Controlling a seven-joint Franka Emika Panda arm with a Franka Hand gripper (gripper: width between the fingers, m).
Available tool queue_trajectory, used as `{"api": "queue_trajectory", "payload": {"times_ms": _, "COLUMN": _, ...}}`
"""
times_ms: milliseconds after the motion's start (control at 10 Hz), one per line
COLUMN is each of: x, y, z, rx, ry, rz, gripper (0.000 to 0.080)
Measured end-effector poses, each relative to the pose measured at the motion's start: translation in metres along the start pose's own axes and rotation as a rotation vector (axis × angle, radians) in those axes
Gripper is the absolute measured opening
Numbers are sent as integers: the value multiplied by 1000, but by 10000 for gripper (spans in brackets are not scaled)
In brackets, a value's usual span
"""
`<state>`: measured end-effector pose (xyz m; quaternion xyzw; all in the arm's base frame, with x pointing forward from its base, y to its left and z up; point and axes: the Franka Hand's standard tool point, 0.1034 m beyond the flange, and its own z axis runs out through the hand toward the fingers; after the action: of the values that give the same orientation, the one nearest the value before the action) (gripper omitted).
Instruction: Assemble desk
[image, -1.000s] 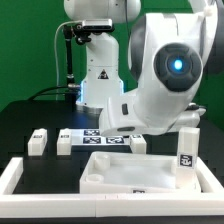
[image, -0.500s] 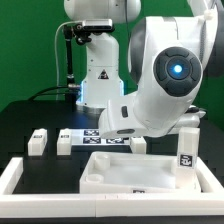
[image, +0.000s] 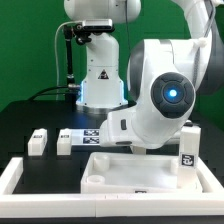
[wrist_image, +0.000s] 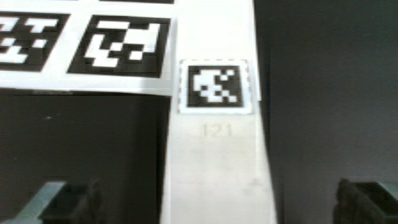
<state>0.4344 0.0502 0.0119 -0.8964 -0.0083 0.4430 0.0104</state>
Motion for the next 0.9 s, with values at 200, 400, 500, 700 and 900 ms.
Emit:
{"api": "queue_trajectory", "payload": {"times_ms": 200, "x": 0, "y": 1, "z": 0, "rx": 1, "ry": -1, "rz": 1, "gripper": 640}}
{"api": "queue_trajectory", "payload": {"times_ms": 400, "x": 0, "y": 1, "z": 0, "rx": 2, "ry": -1, "rz": 2, "gripper": 476}}
{"api": "queue_trajectory", "payload": {"times_ms": 500, "x": 0, "y": 2, "z": 0, "rx": 2, "ry": -1, "rz": 3, "gripper": 295}}
{"api": "queue_trajectory", "payload": {"times_ms": 700, "x": 0, "y": 2, "z": 0, "rx": 3, "ry": -1, "rz": 4, "gripper": 289}}
{"api": "queue_trajectory", "payload": {"times_ms": 900, "x": 0, "y": 2, "z": 0, "rx": 3, "ry": -1, "rz": 4, "gripper": 289}}
